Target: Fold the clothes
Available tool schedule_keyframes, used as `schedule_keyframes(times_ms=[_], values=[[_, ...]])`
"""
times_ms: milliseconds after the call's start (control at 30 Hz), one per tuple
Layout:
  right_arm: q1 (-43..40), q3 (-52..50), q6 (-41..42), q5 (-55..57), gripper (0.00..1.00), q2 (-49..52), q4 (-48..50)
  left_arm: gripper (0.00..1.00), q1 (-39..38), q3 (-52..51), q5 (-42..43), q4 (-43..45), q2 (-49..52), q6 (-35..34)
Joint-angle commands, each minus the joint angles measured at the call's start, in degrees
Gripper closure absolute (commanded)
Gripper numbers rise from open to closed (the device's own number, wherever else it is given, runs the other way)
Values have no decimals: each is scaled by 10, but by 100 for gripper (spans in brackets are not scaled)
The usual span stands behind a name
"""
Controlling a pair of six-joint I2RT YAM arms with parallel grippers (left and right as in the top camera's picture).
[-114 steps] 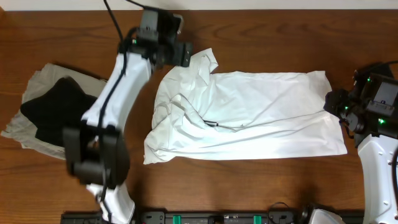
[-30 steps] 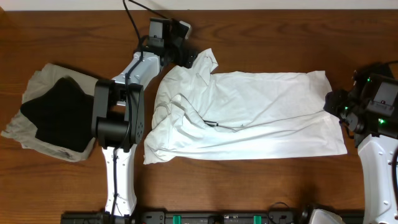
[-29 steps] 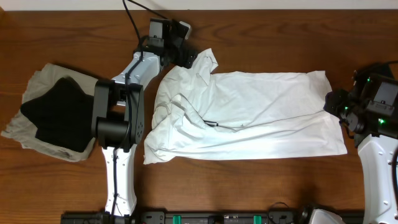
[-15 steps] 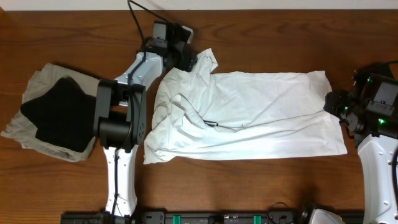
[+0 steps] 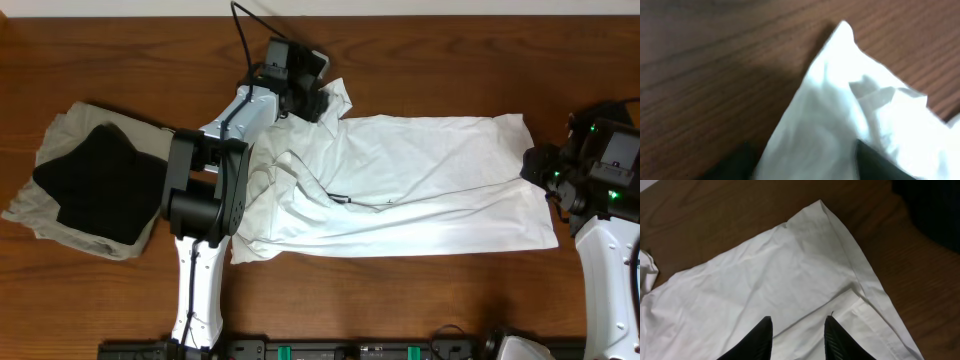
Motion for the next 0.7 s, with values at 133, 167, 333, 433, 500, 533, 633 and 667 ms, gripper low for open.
schedule_keyframes(times_ms=[133, 167, 333, 433, 500, 533, 633, 667], values=[[-4, 2, -7, 2, 67, 2, -2, 82, 1, -7, -3, -34, 33, -3], [-4, 2, -7, 2, 67, 2, -2, 87, 1, -7, -3, -36, 33, -2], [-4, 2, -7, 2, 67, 2, -2, 94, 1, -7, -3, -37, 25, -3], [-4, 2, -7, 2, 68, 2, -2, 94, 1, -7, -3, -37, 7, -3], [-4, 2, -7, 2, 68, 2, 0, 94, 1, -7, -3, -37, -7, -3], [-4, 2, -7, 2, 68, 2, 2, 94, 1, -7, -3, -38, -17, -5], [-4, 2, -7, 18, 68, 3, 9, 94, 4, -7, -3, -54, -45, -40], [-4, 2, -7, 26, 69, 6, 11, 94, 7, -7, -3, -67, -55, -59]])
